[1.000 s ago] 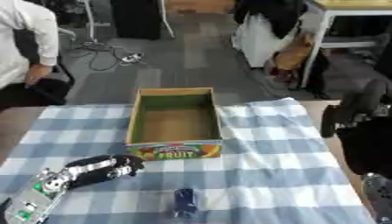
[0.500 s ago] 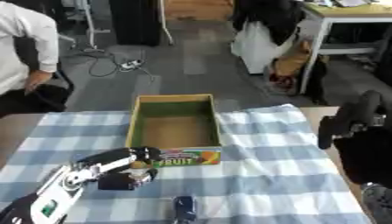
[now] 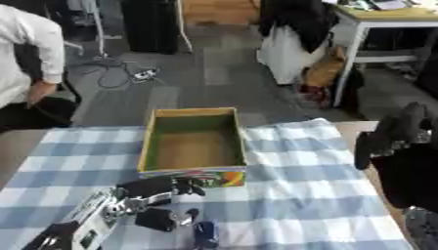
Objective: Pick up objects on the table and place them in the box.
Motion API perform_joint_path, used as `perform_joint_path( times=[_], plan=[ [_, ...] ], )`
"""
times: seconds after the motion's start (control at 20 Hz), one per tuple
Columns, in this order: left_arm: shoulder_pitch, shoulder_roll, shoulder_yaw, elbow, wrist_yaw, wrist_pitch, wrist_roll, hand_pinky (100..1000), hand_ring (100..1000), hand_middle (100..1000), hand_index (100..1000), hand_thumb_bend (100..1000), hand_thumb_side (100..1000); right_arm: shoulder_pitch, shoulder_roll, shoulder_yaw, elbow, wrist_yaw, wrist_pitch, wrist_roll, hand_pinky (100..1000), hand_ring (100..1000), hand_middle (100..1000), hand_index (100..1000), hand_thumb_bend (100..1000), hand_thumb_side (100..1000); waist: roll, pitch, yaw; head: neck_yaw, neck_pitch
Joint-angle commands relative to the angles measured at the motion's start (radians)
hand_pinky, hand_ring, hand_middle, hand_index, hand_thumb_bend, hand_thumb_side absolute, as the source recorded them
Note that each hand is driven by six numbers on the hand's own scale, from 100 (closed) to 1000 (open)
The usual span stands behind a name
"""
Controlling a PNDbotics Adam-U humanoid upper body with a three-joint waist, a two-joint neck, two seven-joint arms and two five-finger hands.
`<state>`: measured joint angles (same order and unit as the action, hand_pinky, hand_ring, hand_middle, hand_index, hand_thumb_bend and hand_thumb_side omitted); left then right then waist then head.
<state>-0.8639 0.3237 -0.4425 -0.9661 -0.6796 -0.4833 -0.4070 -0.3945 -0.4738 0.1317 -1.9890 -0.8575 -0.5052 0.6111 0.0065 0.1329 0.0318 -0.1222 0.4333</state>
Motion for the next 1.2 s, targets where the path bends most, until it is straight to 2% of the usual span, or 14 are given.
perform_joint_path(
  times=[0.05, 0.15, 0.25, 0.55, 0.9, 1.2],
  plan=[
    [-0.024, -0.002, 0.0, -0.008, -0.054, -0.023, 0.023, 903, 880, 1000, 970, 648, 935, -0.023, -0.003, 0.0, -0.011, -0.007, -0.291, 0.296, 529, 639, 659, 692, 100, 791, 0.001, -0.016, -0.004, 0.012, -0.013],
    [-0.025, -0.002, -0.001, -0.013, -0.086, -0.033, 0.037, 904, 884, 1000, 979, 862, 960, -0.024, -0.003, 0.001, -0.011, -0.008, -0.29, 0.296, 530, 639, 659, 692, 100, 791, 0.002, -0.016, -0.004, 0.012, -0.012],
    [-0.025, 0.001, -0.001, -0.017, -0.112, -0.041, 0.043, 907, 887, 1000, 987, 1000, 973, -0.024, -0.004, 0.001, -0.011, -0.008, -0.29, 0.296, 530, 639, 660, 692, 100, 790, 0.003, -0.017, -0.004, 0.012, -0.01],
    [-0.024, 0.004, -0.015, -0.06, -0.193, -0.086, 0.061, 912, 899, 1000, 998, 1000, 1000, -0.022, -0.007, 0.002, -0.011, -0.004, -0.296, 0.296, 534, 643, 663, 694, 100, 793, 0.002, -0.017, -0.002, 0.013, -0.005],
    [-0.019, 0.001, -0.036, -0.106, -0.289, -0.145, 0.142, 951, 893, 1000, 992, 1000, 1000, -0.028, -0.006, 0.007, -0.011, -0.002, -0.296, 0.296, 538, 646, 666, 696, 100, 792, 0.005, -0.018, -0.008, 0.02, -0.002],
    [-0.01, 0.011, -0.062, -0.108, -0.318, -0.169, 0.106, 969, 880, 1000, 987, 1000, 1000, -0.034, -0.006, 0.004, -0.011, -0.008, -0.286, 0.296, 538, 647, 667, 697, 100, 793, 0.01, -0.018, -0.014, 0.023, 0.008]
  ],
)
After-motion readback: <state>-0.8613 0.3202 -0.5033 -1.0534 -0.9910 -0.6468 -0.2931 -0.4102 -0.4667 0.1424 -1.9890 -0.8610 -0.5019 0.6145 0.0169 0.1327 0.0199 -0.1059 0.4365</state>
